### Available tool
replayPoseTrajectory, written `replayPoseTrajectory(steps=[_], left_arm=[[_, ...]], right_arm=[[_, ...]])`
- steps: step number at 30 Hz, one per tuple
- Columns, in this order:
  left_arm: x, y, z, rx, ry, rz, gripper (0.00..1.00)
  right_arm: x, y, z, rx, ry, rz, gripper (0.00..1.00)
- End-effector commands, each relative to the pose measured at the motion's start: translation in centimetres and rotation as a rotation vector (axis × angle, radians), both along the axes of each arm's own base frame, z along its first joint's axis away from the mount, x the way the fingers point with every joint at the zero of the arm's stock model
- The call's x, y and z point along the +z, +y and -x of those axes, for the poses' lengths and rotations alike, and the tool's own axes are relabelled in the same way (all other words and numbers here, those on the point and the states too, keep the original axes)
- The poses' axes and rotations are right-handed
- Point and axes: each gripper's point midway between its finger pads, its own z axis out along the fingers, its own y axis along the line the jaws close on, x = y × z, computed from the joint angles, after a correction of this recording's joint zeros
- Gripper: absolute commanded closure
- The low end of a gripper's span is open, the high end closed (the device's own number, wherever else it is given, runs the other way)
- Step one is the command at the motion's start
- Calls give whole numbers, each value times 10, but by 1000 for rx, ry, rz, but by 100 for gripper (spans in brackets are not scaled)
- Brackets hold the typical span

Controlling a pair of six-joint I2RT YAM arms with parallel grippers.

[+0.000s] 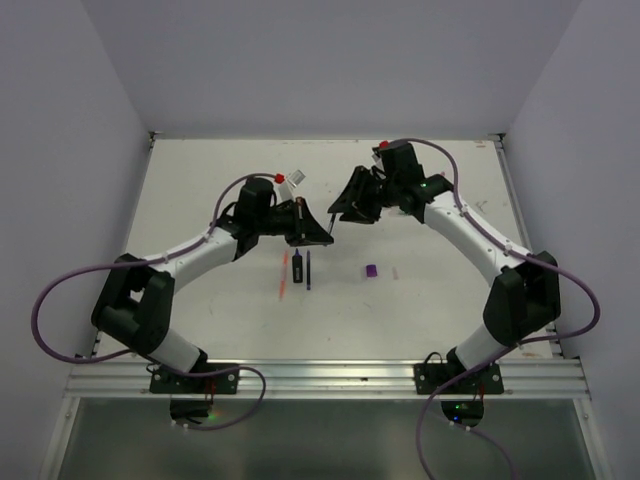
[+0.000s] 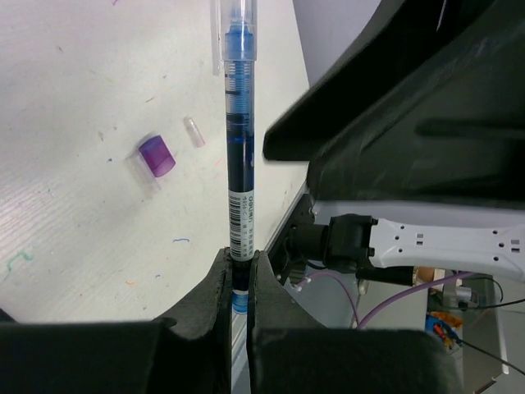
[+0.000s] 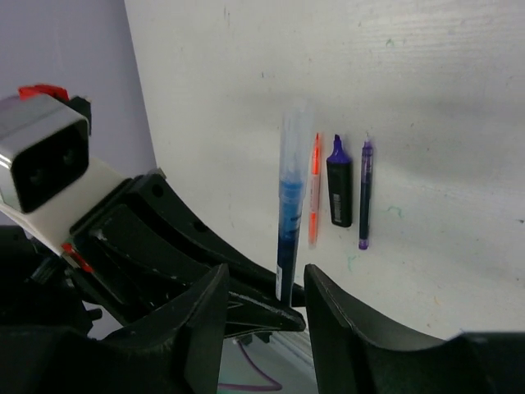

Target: Open the pen caps

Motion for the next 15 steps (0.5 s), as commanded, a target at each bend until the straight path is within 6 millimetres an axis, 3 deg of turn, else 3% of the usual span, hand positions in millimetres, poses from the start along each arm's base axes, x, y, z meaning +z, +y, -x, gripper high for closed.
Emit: replayPoseTrajectory(steps=[1, 4, 15], left_arm=[[6, 5, 11, -27, -53, -15, 100], [8, 7, 14, -28, -60, -15, 100], [10, 7, 18, -43, -65, -8, 100]], right_arm=[[18, -15, -23, -29, -68, 32, 54], [15, -21, -33, -44, -53, 35, 55], [7, -15, -47, -31, -46, 31, 59]])
